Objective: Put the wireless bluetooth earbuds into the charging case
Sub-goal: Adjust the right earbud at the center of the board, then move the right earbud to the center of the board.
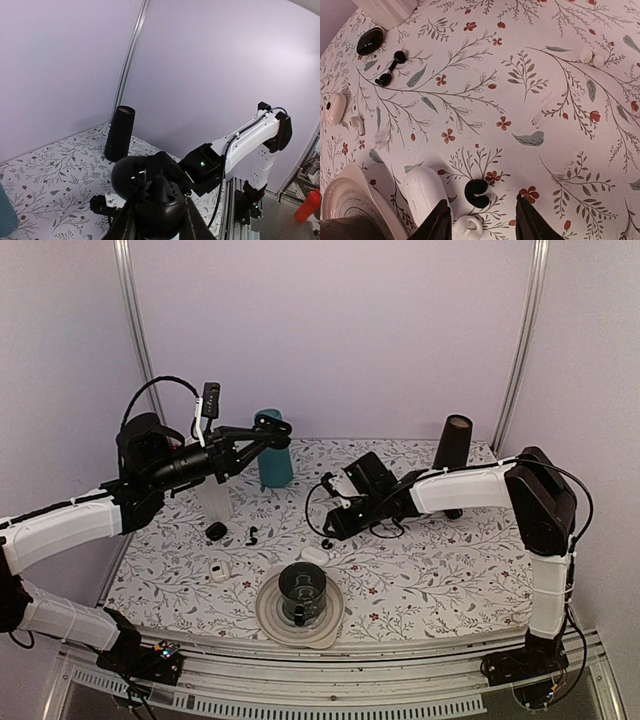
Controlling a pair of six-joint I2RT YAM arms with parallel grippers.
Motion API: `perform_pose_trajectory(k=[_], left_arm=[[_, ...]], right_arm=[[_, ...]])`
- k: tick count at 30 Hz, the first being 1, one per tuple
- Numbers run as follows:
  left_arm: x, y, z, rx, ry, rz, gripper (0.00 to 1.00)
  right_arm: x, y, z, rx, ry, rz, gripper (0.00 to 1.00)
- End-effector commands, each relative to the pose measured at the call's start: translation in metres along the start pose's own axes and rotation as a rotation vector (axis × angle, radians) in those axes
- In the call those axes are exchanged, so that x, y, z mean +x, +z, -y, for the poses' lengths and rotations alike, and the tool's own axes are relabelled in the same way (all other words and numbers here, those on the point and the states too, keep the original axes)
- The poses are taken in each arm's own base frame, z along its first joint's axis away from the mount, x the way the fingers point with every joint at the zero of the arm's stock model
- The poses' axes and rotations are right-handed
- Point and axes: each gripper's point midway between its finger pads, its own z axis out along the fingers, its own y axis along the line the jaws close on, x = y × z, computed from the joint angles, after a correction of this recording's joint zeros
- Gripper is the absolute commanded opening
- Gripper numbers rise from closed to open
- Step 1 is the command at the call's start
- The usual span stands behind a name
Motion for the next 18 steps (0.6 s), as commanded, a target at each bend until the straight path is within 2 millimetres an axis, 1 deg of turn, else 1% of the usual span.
perform_pose_trajectory(k=[1, 9, 15, 18], left_arm=[[-0.008, -0.005, -0.001, -0.014, 0.000, 0.023, 0.00], [-0.006, -0.005, 0.000, -0.004, -0.002, 0.018, 0.00], [-0.006, -0.007, 0.001, -0.004, 0.003, 0.024, 0.00], [-0.005, -0.008, 0.001, -0.002, 0.002, 0.022, 0.00]], right_arm=[[0.001, 0.012, 0.002, 0.015, -0.012, -0.026, 0.44], [0.013, 0.033, -0.006, 0.025, -0.045, -0.081, 0.46], [0.016, 0.040, 0.006, 0.107, -0.029, -0.109, 0.46], [0.018, 0.043, 0.005, 0.113, -0.028, -0.116, 0.46]])
